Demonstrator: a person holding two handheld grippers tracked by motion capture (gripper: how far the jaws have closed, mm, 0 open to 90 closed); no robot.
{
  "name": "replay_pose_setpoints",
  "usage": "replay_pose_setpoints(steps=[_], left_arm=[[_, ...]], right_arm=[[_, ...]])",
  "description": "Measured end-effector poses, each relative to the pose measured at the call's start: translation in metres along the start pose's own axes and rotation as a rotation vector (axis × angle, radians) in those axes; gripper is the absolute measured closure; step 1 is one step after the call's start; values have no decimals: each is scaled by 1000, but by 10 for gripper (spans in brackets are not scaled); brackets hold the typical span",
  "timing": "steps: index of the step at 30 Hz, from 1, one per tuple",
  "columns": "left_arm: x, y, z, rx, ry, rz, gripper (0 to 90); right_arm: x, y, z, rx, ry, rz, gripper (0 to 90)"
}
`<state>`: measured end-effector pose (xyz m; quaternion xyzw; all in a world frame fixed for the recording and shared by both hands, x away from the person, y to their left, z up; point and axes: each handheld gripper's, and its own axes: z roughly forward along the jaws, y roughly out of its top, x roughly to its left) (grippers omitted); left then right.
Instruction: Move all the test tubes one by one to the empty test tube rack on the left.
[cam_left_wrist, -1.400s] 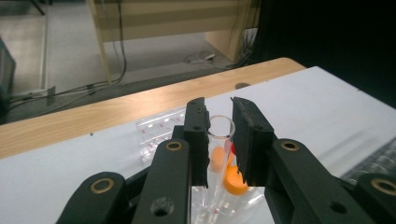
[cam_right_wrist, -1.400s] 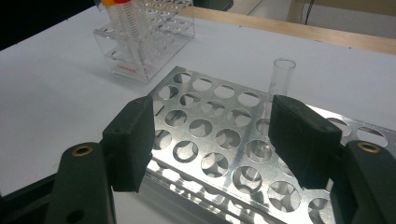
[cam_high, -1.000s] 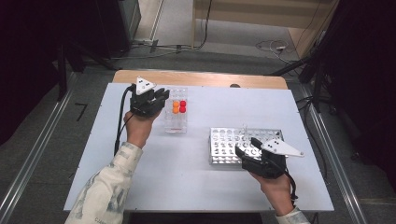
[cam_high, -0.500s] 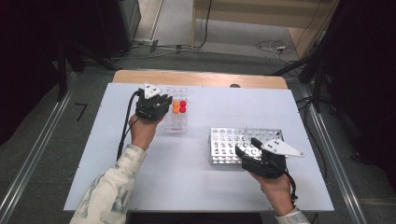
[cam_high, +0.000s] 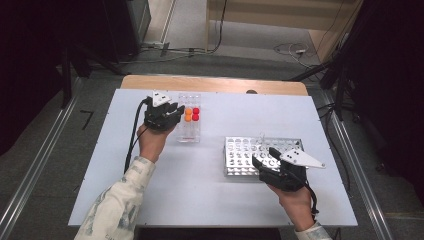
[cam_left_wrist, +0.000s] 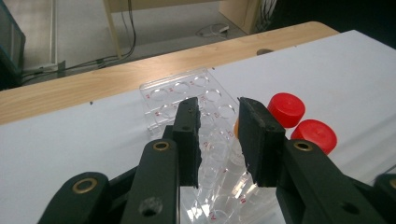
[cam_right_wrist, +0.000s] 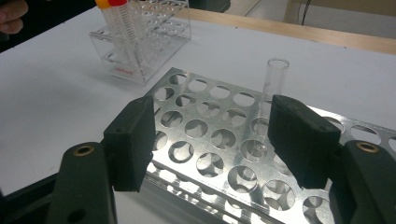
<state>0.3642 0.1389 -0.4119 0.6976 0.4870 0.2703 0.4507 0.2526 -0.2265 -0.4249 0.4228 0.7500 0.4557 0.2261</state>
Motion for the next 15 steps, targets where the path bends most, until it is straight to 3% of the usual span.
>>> replay_pose_setpoints(steps=[6, 12, 15], left_arm=[[-2, 0, -8, -17, -20, -38, 618], [-7, -7, -23, -47, -17, -87, 390], [-13, -13, -30, -55, 2, -78, 307]], right_arm=[[-1, 0, 1, -4, -9, 1, 311], [-7, -1, 3, -8, -33, 13, 316], [-11, -2, 6, -9, -48, 28, 329]])
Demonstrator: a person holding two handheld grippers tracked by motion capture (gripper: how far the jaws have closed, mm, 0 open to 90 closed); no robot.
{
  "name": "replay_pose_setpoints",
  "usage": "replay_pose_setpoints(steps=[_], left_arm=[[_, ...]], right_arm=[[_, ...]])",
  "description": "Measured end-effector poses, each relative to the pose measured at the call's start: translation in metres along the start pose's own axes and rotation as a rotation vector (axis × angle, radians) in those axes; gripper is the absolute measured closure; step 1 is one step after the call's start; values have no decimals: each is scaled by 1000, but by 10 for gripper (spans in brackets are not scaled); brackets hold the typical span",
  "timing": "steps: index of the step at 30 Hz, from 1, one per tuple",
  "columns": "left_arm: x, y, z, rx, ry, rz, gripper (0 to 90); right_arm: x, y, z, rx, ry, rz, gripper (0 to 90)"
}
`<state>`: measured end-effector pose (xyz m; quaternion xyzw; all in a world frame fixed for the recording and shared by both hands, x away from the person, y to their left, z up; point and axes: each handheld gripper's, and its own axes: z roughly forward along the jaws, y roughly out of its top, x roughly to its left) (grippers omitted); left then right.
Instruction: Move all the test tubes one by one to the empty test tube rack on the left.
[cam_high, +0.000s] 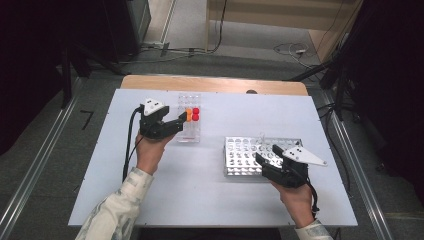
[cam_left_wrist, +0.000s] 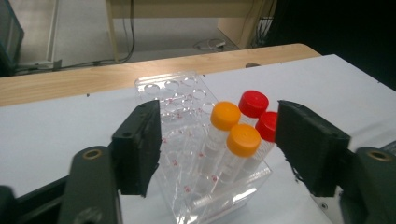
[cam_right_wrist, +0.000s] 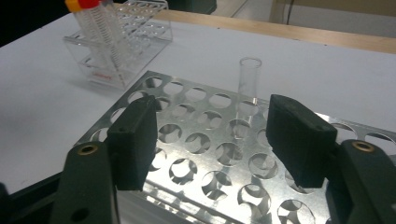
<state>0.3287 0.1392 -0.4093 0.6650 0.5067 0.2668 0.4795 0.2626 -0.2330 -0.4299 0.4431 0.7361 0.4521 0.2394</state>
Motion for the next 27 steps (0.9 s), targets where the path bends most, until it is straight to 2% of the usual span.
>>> replay_pose_setpoints(steps=[2, 8, 12, 16, 19, 27], left_arm=[[-4, -5, -4, -6, 5, 1, 263], [-12, -8, -15, -22, -17, 10, 262], [-17, -7, -20, -45, -27, 14, 262], [-21, -7, -21, -45, -39, 25, 263], [-24, -8, -20, -44, -45, 31, 264], [-29, -7, -23, -51, -65, 42, 267]], right_arm=[[-2, 0, 4, -6, -18, 3, 346], [-9, 2, 23, -12, -66, 11, 453], [-8, 6, 36, 5, -112, 4, 518], [-8, 8, 48, 45, -158, -6, 575], [-8, 9, 53, 50, -176, -9, 611], [-5, 9, 60, 75, -183, -20, 717]])
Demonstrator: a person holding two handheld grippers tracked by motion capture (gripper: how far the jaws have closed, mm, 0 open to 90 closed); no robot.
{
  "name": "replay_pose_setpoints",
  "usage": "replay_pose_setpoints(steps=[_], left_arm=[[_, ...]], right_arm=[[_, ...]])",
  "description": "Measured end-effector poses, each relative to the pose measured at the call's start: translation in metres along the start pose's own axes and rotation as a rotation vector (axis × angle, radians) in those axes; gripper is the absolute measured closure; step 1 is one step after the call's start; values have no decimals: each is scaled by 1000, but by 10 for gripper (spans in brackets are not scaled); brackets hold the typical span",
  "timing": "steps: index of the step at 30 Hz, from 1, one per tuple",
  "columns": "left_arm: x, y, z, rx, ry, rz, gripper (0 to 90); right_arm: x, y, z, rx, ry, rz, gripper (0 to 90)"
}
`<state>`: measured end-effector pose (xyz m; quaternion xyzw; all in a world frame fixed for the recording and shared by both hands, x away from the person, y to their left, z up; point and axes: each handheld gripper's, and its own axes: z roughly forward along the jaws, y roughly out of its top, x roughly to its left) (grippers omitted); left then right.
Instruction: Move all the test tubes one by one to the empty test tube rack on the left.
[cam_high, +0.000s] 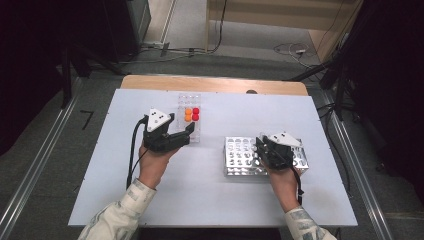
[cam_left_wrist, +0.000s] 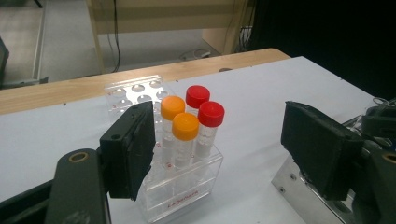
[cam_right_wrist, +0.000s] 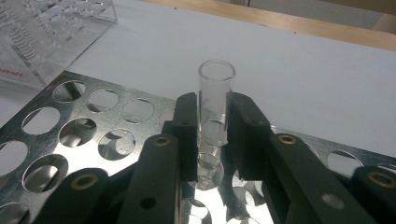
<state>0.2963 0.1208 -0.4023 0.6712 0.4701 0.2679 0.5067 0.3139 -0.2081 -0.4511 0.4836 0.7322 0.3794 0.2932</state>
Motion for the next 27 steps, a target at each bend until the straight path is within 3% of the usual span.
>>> replay_pose_setpoints(steps=[8, 17, 21, 27], left_arm=[[-4, 1, -2, -4, -16, 8, 266], [-13, 3, -6, -9, -48, 21, 267], [-21, 6, -10, -20, -76, 37, 281], [-32, 8, -14, -18, -115, 65, 288]], right_arm=[[0, 5, -10, -51, -20, -17, 735], [1, 23, -42, -149, -20, -31, 736], [6, 30, -57, -170, 35, -50, 736], [30, 31, -68, -173, 139, -88, 736]])
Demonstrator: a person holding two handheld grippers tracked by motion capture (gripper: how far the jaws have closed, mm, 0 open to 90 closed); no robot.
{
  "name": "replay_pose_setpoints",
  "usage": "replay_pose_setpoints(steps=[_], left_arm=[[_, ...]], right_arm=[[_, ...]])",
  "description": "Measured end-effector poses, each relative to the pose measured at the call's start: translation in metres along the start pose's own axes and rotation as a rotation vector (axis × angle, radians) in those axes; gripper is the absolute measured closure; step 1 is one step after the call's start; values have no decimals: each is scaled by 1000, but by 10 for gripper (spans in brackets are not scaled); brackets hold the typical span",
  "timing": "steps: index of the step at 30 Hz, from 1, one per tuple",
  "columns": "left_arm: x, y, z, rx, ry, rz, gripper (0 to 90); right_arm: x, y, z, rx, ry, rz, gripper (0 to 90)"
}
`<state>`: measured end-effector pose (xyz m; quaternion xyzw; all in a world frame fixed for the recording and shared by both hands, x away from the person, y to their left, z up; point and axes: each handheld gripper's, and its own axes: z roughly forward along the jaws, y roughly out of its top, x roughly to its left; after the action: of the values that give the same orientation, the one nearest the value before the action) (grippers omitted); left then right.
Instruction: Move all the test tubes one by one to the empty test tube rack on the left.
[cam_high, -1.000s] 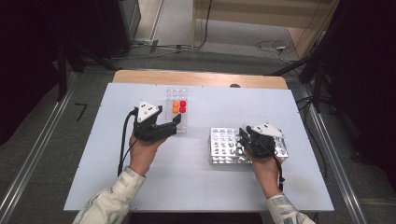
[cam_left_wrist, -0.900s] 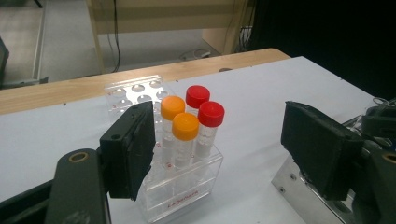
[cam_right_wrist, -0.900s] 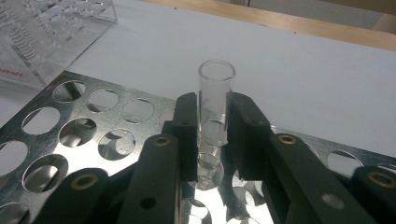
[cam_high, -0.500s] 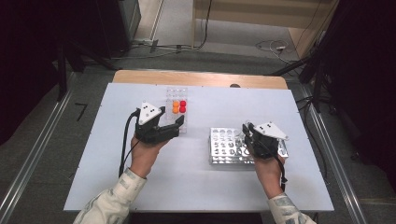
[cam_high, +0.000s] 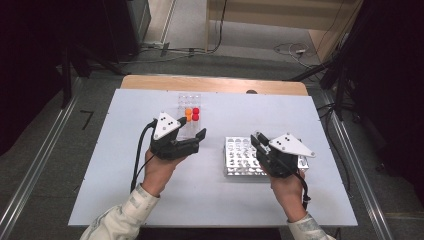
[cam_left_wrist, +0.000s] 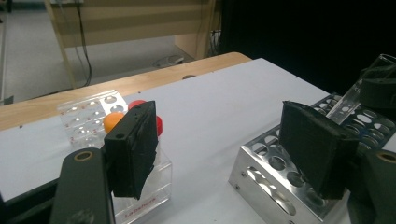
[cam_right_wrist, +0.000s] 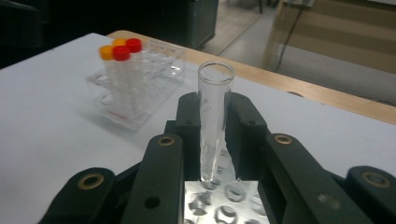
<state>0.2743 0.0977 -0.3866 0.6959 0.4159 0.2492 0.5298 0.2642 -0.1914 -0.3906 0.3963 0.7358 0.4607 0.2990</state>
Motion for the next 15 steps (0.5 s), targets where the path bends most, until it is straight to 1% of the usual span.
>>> replay_pose_setpoints(steps=[5, 7, 10, 13, 15], left_arm=[[-6, 0, -2, 4, -19, 16, 288], [-10, 0, -2, 3, -33, 25, 305], [-17, 0, -5, 2, -61, 42, 325], [-23, 0, -9, -3, -91, 57, 364], [-26, 0, -11, -1, -110, 70, 393]], right_arm=[[18, 4, -4, -8, 81, -13, 736], [26, 3, -3, -4, 109, -23, 736], [41, 1, 1, 12, 157, -41, 736], [53, -4, 8, 30, 189, -56, 736], [60, -7, 13, 35, 210, -56, 736]])
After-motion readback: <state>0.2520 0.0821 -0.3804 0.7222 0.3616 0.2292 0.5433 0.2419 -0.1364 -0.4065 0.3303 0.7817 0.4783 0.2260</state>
